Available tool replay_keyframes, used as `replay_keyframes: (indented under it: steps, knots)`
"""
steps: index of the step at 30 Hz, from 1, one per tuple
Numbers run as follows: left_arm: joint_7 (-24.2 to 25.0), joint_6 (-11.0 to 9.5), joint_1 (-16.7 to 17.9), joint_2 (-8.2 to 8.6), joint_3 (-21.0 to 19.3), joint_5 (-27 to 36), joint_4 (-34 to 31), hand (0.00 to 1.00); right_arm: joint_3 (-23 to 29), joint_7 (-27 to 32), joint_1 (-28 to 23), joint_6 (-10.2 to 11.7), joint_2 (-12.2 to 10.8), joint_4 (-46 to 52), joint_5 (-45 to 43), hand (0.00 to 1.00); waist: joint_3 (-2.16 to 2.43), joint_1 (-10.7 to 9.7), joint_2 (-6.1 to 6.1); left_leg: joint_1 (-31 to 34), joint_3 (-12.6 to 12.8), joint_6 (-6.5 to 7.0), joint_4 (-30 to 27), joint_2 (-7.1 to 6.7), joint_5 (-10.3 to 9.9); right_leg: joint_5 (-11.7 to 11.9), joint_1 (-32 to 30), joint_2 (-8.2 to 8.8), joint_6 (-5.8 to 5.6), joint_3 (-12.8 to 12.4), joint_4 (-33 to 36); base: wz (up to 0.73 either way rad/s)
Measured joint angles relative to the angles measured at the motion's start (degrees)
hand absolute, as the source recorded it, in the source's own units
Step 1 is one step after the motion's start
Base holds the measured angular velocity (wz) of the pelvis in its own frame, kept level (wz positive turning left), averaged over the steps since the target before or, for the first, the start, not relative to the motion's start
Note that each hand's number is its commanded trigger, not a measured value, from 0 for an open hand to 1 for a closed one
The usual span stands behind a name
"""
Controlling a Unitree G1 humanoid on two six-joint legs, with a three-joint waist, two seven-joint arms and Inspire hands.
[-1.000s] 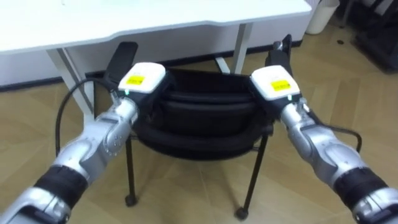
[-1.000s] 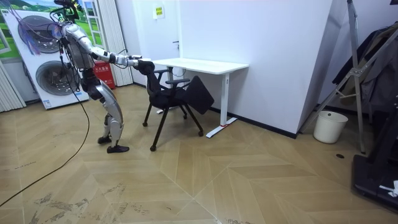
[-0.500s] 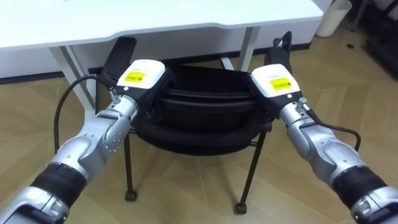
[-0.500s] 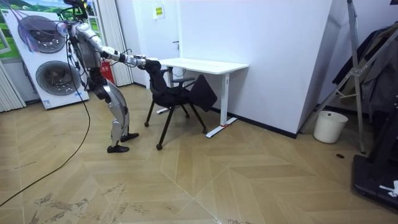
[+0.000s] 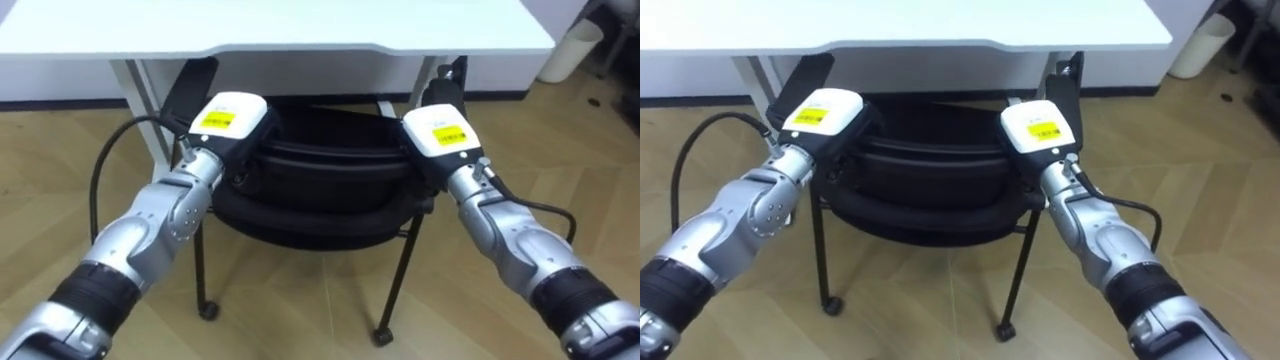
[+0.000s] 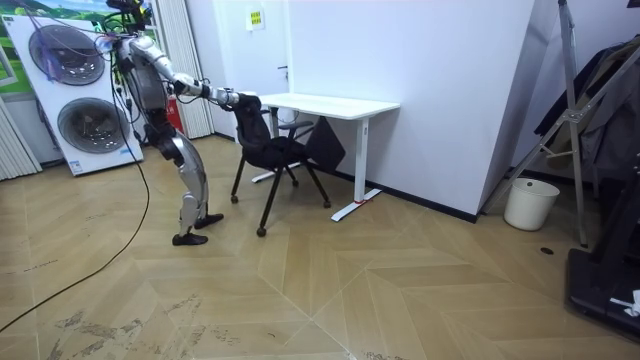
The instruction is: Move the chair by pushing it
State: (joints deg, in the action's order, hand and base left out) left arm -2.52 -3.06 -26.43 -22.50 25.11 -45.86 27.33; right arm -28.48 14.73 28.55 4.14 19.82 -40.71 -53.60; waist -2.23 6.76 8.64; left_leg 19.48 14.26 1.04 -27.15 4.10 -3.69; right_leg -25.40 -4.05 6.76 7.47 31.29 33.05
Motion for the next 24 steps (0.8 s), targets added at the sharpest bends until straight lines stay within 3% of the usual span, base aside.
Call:
replay_keyframes:
  steps: [3, 5, 6, 7, 10, 11, 12, 13, 14, 15, 16, 17, 18, 19, 20, 21, 22, 24]
  knots:
    - [-0.2, 0.2, 1.0, -0.09, -0.1, 0.1, -0.9, 1.0, -1.4, -0.1, 0.0, -0.2, 0.0, 0.3, 1.5, 1.0, 0.11, 0.8, 0.61, -1.0, 1.4, 0.76, 0.1, -1.14, -1.6, -1.0, -0.1, 2.81, -2.37, 0.8, 4.3, 0.1]
    - [0.2, 0.1, 1.0, 0.03, -0.1, 0.0, -0.9, 1.0, -2.1, 0.0, 0.0, -0.5, 0.3, 0.2, 2.3, 1.0, 0.05, 1.2, 0.83, -1.0, 1.1, 1.47, -2.4, -1.85, -3.9, 0.0, -2.4, 6.87, -7.54, 1.3, 14.0, 0.2]
    - [0.4, 0.1, 0.9, 0.01, -0.1, 0.0, -0.9, 1.0, -2.1, -0.2, 0.0, -0.5, 0.2, 0.2, 2.3, 1.0, 0.05, 1.4, 0.83, -0.9, 0.8, 1.45, -3.2, -1.84, -4.5, 0.5, -3.0, 7.4, -8.42, 1.0, 15.8, 0.25]
    - [0.7, 0.1, 0.8, -0.25, -0.1, -0.2, -1.0, 1.0, -2.1, -0.6, 0.0, -0.5, -0.1, -0.1, 2.4, 1.0, 0.03, 1.5, 0.86, -0.8, -0.1, 1.46, -4.9, -1.88, -5.9, 1.3, -3.1, 7.89, -8.32, 0.6, 18.2, 0.28]
    - [2.3, 0.1, 0.2, -1.04, 0.0, -0.2, -1.0, 1.0, -1.9, -0.3, 0.0, -0.5, -0.8, -1.2, 2.7, 1.0, 0.03, 1.6, 0.84, -0.7, -2.2, 2.13, -8.3, -1.79, -9.4, 2.6, -2.5, 8.02, -6.17, -0.1, 21.2, 0.3]
    - [2.7, 0.1, -0.1, -1.26, -0.1, -0.4, -1.0, 1.0, -1.9, 0.3, 0.0, -0.5, -1.2, -1.6, 2.8, 1.0, -0.06, 1.8, 0.72, -0.8, -2.6, 2.29, -8.6, -1.87, -10.0, 4.3, -2.5, 7.72, -5.19, -0.2, 21.9, 0.26]
    - [2.7, 0.0, -0.2, -1.28, -0.1, -0.8, -1.0, 1.0, -2.0, 0.6, 0.0, -0.5, -1.3, -1.8, 2.8, 1.0, -0.21, 2.1, 0.53, -1.2, -3.1, 2.23, -8.5, -1.69, -10.2, 5.5, -2.6, 7.2, -5.07, -0.7, 22.1, 0.24]
    - [2.7, -0.2, -0.5, -1.27, -0.1, -1.4, -0.8, 1.0, -2.0, 1.8, 0.0, -0.3, -1.7, -2.9, 2.8, 1.0, -0.68, 2.6, -0.07, -2.2, -5.3, 2.04, -8.0, -1.38, -10.3, 8.6, -3.0, 5.84, -5.43, -2.0, 23.0, 0.32]
    - [2.7, -0.7, -0.9, -1.31, -0.1, -1.8, -0.2, 1.0, -2.0, 2.9, 0.0, -0.3, -2.2, -3.8, 2.8, 1.0, -1.29, 2.4, -0.96, -2.9, -7.2, 2.11, -7.6, -1.04, -10.5, 8.3, -4.6, 4.62, -6.92, -4.1, 23.1, 0.33]
    - [2.5, -0.7, -1.1, -1.37, -0.1, -2.0, -0.2, 1.0, -2.0, 3.2, 0.0, -0.2, -2.3, -3.8, 2.8, 1.0, -1.17, 2.5, -0.77, -2.9, -7.4, 2.14, -7.4, -0.94, -10.5, 6.6, -5.9, 3.66, -7.66, -5.7, 22.1, 0.3]
    - [2.2, -0.8, -1.3, -1.44, -0.5, -2.2, -0.2, 1.0, -2.0, 3.9, 0.1, -0.4, -2.5, -3.6, 2.8, 1.0, -1.24, 3.0, -0.9, -2.6, -7.9, 2.04, -7.2, -0.87, -10.7, 4.9, -9.1, 2.64, -7.7, -8.7, 19.1, 0.3]
    - [2.0, -0.6, -1.7, -1.46, -0.6, -2.2, -0.2, 1.0, -2.0, 4.5, 0.3, -0.5, -2.6, -3.6, 2.8, 1.0, -1.5, 2.7, -1.39, -2.5, -8.9, 2.12, -7.6, -0.93, -10.9, 4.9, -11.4, 1.99, -7.79, -10.5, 13.8, 0.34]
    - [1.9, -0.6, -1.8, -1.5, -0.6, -2.2, 0.0, 1.0, -2.0, 4.5, 0.5, -0.5, -2.6, -3.6, 2.8, 1.0, -1.53, 2.7, -1.51, -2.5, -9.4, 2.06, -8.0, -0.95, -11.1, 5.2, -12.3, 1.71, -7.85, -11.6, 10.6, 0.43]
    - [1.6, -0.7, -1.9, -1.49, -0.6, -2.2, 0.5, 1.0, -2.0, 4.5, 0.8, -0.5, -2.8, -3.9, 2.8, 1.0, -1.53, 3.0, -1.52, -2.5, -10.0, 1.61, -9.1, -0.96, -12.0, 7.1, -13.7, 1.1, -8.09, -14.3, 4.1, 0.49]
    - [1.3, -0.7, -2.1, -1.32, -0.6, -2.2, 1.1, 1.0, -1.9, 4.4, 0.9, -0.5, -3.0, -4.2, 2.8, 1.0, -1.47, 2.9, -1.71, -2.4, -11.4, 0.62, -10.7, -0.87, -12.9, 11.1, -14.3, 0.91, -7.9, -15.9, 1.6, 0.51]
    - [1.1, -0.8, -2.1, -1.37, -0.5, -2.2, 1.2, 1.0, -1.9, 4.3, 0.9, -0.5, -3.2, -4.4, 2.8, 1.0, -1.25, 2.9, -1.39, -2.4, -11.7, 0.28, -11.2, -0.96, -13.1, 12.6, -13.9, 0.74, -7.65, -16.2, 1.5, 0.46]
    - [0.6, -0.7, -2.0, -1.38, -0.6, -2.2, 1.5, 1.0, -1.8, 3.8, 1.2, -0.5, -3.3, -4.3, 2.8, 1.0, -1.02, 3.3, -1.57, -2.1, -12.2, -0.57, -12.1, -0.7, -14.1, 13.7, -13.4, -0.04, -5.81, -15.8, 1.5, 0.29]
    - [0.5, -1.1, -2.0, -2.41, -1.3, -2.2, 2.0, 1.0, -1.9, 3.0, 1.2, 0.1, -3.7, -3.3, 2.7, 1.0, -0.91, 3.0, -2.38, -2.2, -13.6, -1.34, -11.9, -0.28, -14.5, 13.4, -12.3, -0.85, -5.11, -14.3, 0.4, 0.24]
